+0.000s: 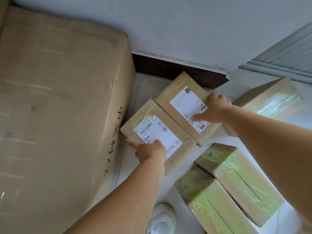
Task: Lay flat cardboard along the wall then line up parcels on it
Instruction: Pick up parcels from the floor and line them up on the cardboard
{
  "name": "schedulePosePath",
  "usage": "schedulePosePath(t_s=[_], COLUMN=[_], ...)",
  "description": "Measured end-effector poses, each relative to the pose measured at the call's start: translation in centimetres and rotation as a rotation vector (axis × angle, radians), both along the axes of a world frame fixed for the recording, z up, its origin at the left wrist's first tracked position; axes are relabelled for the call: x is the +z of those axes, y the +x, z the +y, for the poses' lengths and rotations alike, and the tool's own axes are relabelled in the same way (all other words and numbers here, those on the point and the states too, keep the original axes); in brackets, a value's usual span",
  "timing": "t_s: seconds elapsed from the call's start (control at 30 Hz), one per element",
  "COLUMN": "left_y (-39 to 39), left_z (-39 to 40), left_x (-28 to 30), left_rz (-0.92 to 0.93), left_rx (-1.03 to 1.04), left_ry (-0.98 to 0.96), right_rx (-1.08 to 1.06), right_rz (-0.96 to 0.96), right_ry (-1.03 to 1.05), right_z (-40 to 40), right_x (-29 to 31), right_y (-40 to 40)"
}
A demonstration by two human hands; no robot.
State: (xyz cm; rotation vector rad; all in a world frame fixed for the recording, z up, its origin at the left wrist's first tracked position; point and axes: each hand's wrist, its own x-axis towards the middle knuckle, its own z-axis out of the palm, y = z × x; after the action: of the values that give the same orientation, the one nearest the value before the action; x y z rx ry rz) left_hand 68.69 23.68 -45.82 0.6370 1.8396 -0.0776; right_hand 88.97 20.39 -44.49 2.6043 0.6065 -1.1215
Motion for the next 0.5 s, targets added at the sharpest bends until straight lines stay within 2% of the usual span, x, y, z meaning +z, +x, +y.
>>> schedulePosePath(t_s=[0.1, 0.23, 0.33, 0.5], left_y=[-0.4, -0.5, -0.5, -0.2], left_z=[0.5, 1.0, 1.1, 0.5], left_x=[0.1, 0.2, 1.0, 5.0], left_rz=[-0.041, -0.038, -0.041, -0.087], left_rx=[-0.094, -0.139, -0.131, -0.197], left_ry=[0.055, 0.115, 0.154, 0.206], right_rx=[-0.233, -0.491, -0.625, -0.776], right_rz=[0.076, 0.12, 0.175, 0.159], right_ry=[0.019, 0.22, 0.336, 0.523], right_z=[-3.1, -6.5, -7.7, -8.9], right_x=[0.1, 0.0, 0.7, 4.7], right_y=[-1.0, -2.5, -3.1, -3.4])
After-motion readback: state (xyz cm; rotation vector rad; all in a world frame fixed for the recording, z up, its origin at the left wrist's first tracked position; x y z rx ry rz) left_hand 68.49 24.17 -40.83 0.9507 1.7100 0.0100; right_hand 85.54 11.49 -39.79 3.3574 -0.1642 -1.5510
